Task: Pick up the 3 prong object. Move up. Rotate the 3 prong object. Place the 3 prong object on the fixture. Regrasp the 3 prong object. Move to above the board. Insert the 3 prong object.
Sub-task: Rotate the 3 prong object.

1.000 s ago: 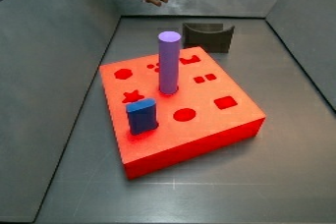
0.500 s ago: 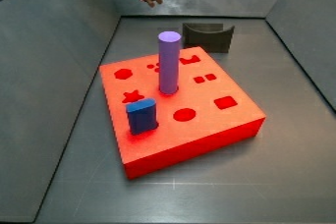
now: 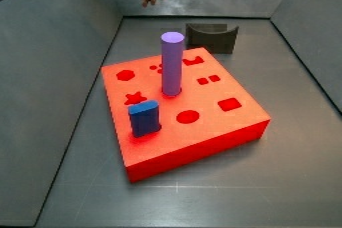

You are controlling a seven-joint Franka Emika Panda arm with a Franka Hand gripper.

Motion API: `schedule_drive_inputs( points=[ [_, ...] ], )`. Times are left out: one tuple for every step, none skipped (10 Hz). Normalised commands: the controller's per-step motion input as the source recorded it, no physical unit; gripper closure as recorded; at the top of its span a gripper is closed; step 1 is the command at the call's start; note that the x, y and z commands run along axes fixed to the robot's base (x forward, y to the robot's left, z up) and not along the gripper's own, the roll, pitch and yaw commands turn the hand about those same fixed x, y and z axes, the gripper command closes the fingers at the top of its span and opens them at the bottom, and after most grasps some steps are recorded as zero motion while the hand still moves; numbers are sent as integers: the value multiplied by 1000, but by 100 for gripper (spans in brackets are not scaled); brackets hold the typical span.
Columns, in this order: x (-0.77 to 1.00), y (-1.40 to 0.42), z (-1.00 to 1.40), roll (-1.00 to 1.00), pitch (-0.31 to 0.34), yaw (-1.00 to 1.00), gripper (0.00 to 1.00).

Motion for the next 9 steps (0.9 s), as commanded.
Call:
schedule_drive_inputs(
  points=[
    [8, 19, -6, -7, -1, -1000, 100],
    [8, 18, -6, -7, -1, -1000, 100],
    [8, 17, -6, -7, -1, -1000, 100],
    [8, 17, -6, -7, -2, -1000, 100],
    [8, 17, -6, -7, -2, -1000, 100],
    [8, 17, -6, -8, -2, -1000, 100],
    [7, 17, -6, -8, -2, -1000, 100],
    [7, 16, -6, -8, -2, -1000, 100],
    [7, 16, -6, -8, -2, -1000, 100]
  ],
)
